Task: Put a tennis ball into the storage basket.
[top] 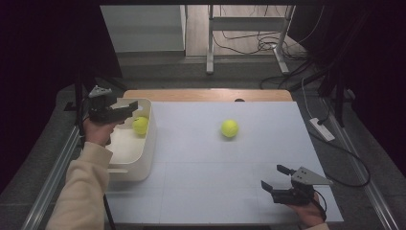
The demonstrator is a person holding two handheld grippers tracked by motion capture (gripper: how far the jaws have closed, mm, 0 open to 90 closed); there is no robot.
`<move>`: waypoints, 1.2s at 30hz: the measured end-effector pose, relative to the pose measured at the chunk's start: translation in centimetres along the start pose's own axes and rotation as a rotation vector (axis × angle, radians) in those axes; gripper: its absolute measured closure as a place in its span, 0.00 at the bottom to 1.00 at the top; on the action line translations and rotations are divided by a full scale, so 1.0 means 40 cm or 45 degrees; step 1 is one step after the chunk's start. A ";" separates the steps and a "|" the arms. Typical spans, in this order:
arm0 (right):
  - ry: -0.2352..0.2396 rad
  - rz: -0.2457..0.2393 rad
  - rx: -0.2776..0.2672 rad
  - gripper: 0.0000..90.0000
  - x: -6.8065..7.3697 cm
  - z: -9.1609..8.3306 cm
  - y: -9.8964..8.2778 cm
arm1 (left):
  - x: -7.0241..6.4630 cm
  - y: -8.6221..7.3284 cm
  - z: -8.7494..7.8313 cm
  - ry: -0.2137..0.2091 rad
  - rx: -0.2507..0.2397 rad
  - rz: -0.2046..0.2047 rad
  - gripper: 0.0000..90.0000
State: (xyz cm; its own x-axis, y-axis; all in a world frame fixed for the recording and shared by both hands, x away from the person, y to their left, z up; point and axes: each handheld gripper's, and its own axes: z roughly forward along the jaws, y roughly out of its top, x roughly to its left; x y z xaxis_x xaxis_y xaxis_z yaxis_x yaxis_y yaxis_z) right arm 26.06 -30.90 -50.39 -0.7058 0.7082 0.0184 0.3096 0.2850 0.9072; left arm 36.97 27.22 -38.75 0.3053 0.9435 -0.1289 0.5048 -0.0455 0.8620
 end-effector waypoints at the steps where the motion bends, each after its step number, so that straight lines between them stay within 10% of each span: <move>1: 0.000 0.000 0.000 0.14 0.000 0.000 0.000 | -0.005 0.001 -0.002 -0.010 -0.003 0.008 0.16; 36: 0.003 0.024 -0.012 0.14 -0.007 0.012 0.007 | -0.139 -0.010 -0.046 -0.279 -0.064 0.138 0.15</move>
State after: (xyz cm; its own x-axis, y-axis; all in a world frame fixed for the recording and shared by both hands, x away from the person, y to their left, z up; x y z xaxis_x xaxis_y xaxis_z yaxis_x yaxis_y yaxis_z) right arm 26.64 -30.71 -50.34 -0.7014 0.7118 0.0362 0.3166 0.2657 0.9106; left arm 33.57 22.60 -37.47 0.5256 0.8403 -0.1330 0.4204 -0.1206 0.8993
